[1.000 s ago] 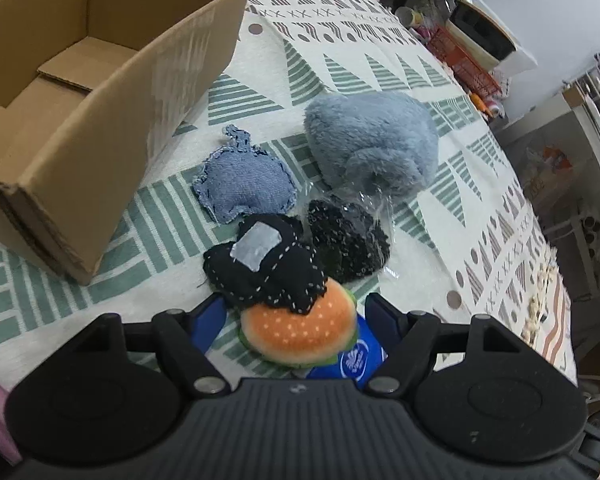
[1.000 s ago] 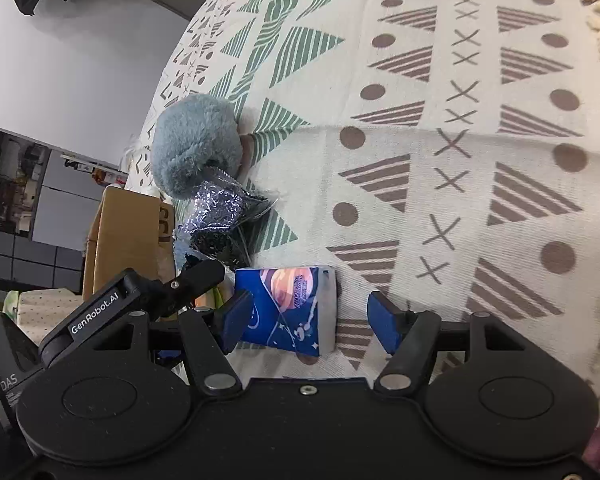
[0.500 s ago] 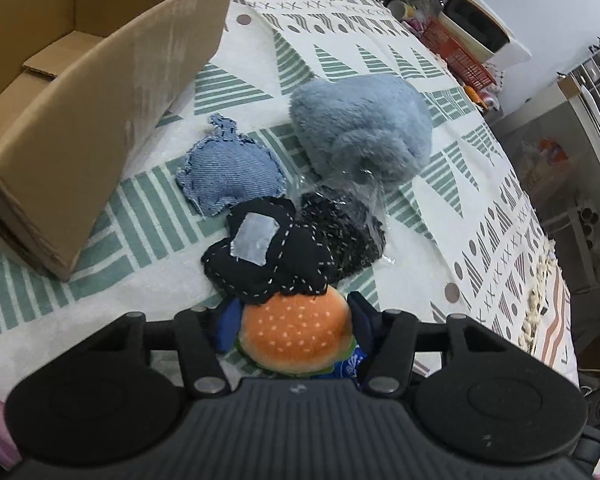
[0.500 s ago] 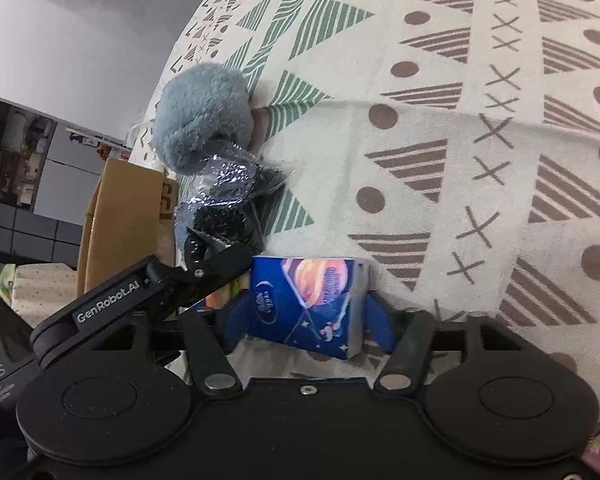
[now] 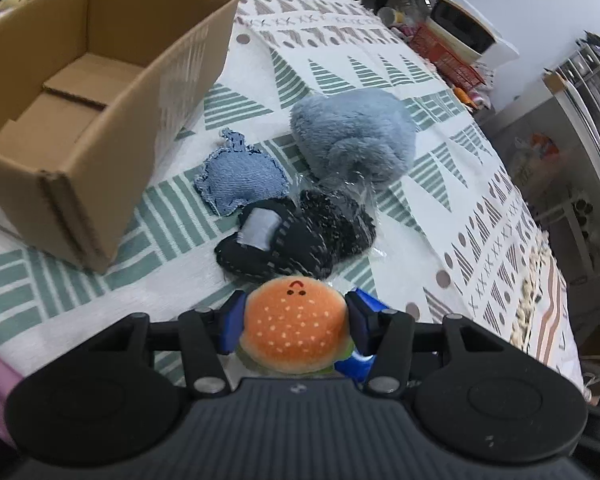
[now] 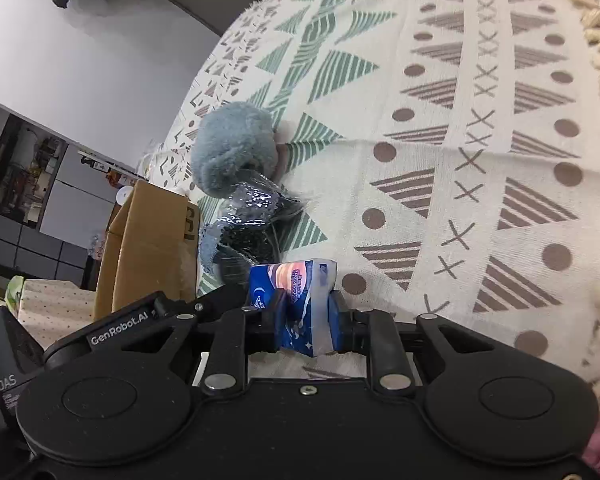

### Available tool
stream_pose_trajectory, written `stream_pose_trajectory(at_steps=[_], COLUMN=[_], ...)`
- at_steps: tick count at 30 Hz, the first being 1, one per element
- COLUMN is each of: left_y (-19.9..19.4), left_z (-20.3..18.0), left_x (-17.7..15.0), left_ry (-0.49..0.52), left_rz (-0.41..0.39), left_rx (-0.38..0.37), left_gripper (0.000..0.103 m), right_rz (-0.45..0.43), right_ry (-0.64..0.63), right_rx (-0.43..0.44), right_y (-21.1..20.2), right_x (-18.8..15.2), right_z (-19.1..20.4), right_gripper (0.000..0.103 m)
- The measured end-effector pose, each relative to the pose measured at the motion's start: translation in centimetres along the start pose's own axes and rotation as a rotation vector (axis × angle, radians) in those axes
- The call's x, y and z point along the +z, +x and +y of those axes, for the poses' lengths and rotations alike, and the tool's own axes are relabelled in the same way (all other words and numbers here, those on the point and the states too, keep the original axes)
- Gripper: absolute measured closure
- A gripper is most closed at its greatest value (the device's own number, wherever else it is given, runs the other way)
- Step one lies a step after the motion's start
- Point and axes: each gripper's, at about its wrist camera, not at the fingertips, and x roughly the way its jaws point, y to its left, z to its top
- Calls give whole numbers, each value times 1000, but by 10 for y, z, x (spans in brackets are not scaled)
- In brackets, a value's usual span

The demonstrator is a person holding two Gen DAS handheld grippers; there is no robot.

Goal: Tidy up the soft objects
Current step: 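Grasp the blue tissue pack with the right tool while the left tool grasps the orange burger plush, then carry both items over the cardboard box and open both tools to drop them in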

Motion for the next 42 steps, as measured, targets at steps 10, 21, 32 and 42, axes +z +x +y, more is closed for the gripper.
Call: stream_pose_trajectory(at_steps=[10, 21, 32, 42], left_y=[-36, -61, -84, -101], left_z=[-13, -5, 6, 26], left_x=[3, 16, 31, 51], left_ry=[125, 170, 184, 159], left_rz=[-59, -98, -131, -200], left_rx=[-8, -11, -57, -47], left_gripper=[51, 51, 50, 50], right_rz=[-46, -136, -229, -272], right_ry=[-49, -67, -145, -188], right_rx=[-96, -191, -238, -252], right_y=[-13, -37, -54, -49], right_x=[-13, -18, -16, -20], right_z=[16, 41, 93, 134], right_gripper=[82, 82, 82, 82])
